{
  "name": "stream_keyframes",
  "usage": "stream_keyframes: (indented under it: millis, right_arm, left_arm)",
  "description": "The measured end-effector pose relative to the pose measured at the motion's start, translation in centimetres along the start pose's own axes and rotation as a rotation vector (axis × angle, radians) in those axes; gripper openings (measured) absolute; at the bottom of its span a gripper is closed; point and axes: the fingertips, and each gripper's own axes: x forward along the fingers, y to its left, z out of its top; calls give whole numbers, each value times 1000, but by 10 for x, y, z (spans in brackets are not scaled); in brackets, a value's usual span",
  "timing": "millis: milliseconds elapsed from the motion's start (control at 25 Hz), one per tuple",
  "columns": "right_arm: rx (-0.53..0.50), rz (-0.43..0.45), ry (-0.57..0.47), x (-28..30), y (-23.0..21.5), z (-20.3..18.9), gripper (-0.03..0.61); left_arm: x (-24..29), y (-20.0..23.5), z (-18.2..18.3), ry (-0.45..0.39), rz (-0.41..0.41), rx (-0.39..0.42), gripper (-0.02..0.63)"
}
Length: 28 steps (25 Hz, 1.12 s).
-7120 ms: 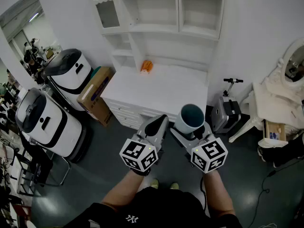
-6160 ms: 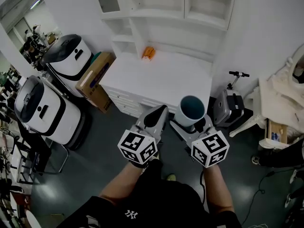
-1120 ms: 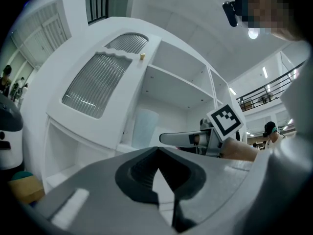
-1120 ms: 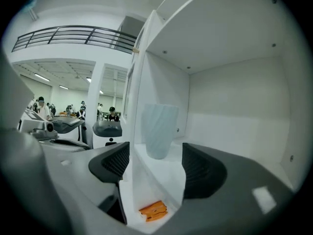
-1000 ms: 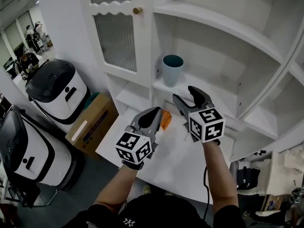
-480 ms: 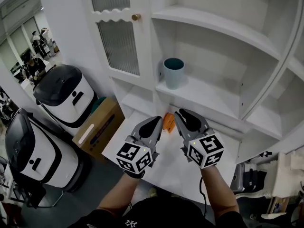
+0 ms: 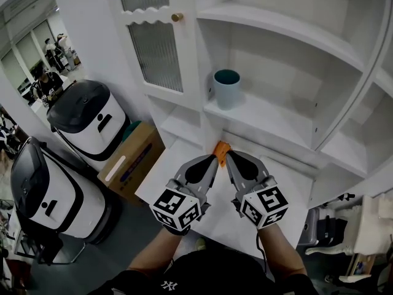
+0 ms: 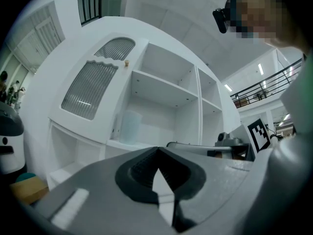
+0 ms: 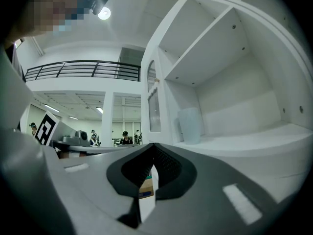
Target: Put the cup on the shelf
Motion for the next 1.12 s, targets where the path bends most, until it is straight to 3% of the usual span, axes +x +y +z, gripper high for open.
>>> stream_keyframes:
  millis: [1120]
  right_arm:
    - [40,-5,-1,-6,-7,-5,21]
  left_arm:
    - [4,7,2,-9,26,-5,0]
